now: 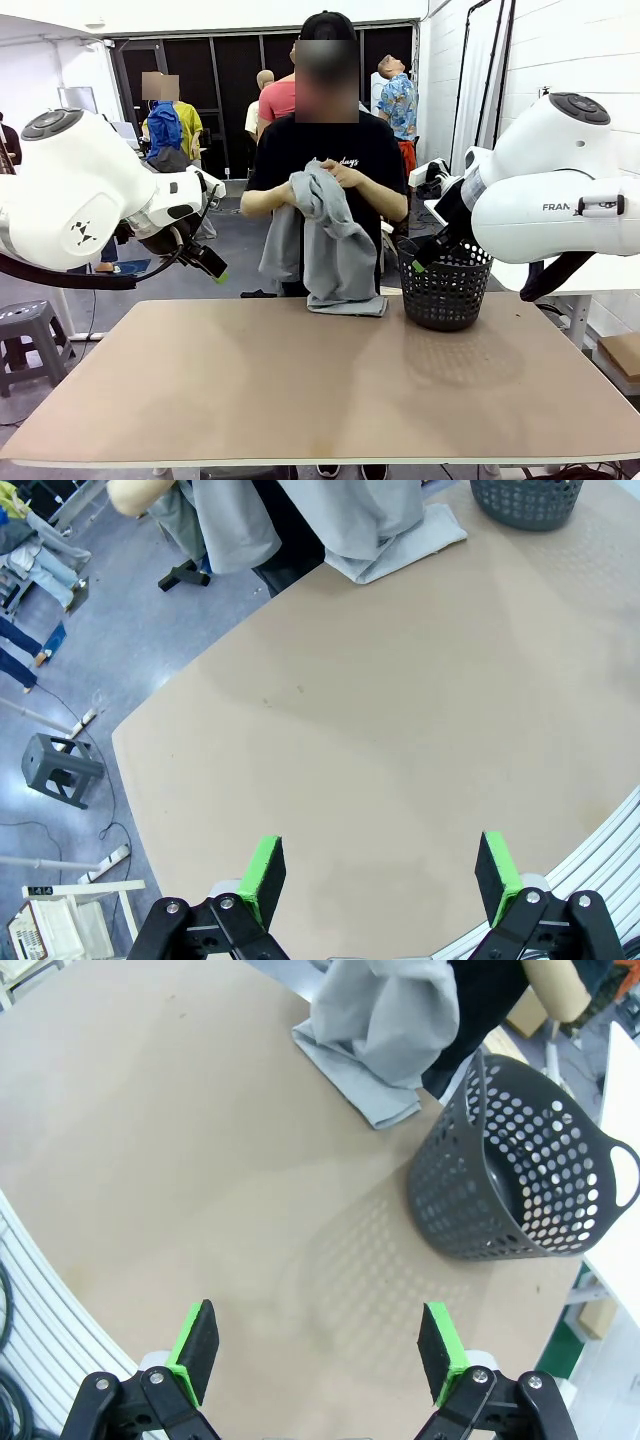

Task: Fold the training pants.
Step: Grab both ends of the Training pants handed by a person.

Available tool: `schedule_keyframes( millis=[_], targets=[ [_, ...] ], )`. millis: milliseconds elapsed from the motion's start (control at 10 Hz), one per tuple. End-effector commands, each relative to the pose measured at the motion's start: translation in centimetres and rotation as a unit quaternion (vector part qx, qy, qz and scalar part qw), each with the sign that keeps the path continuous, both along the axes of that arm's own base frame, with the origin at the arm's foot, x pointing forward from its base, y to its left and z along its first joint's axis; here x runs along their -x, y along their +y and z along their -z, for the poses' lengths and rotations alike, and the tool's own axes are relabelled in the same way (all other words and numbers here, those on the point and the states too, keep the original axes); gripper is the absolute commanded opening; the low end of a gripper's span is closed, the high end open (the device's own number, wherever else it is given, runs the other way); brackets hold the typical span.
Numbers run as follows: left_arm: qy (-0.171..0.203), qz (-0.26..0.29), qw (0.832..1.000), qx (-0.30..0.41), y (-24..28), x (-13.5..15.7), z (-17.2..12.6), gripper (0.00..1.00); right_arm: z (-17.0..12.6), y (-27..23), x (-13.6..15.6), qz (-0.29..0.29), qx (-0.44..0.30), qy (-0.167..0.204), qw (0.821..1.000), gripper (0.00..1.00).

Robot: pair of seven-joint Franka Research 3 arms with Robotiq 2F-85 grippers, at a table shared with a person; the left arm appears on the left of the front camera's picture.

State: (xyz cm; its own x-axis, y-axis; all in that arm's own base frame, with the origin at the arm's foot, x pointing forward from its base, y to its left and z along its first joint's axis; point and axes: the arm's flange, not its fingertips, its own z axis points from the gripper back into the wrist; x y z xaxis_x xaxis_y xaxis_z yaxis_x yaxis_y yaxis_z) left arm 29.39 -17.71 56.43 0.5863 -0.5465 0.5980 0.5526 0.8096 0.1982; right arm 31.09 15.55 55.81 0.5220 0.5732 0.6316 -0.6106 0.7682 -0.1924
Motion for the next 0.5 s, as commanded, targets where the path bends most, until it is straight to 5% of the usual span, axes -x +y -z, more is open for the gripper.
schedule_keyframes(
  millis=[0,400],
  targets=[
    [0.001,0.003,1.000,-0.001,0.07,-0.06,0.03,1.00,0.02,0.00,0.01,-0.005,-0.003,0.002,1.000,1.00],
    [0.001,0.003,1.000,-0.001,0.07,-0.06,0.03,1.00,0.02,0.00,0.01,-0.005,-0.003,0.002,1.000,1.00]
  ],
)
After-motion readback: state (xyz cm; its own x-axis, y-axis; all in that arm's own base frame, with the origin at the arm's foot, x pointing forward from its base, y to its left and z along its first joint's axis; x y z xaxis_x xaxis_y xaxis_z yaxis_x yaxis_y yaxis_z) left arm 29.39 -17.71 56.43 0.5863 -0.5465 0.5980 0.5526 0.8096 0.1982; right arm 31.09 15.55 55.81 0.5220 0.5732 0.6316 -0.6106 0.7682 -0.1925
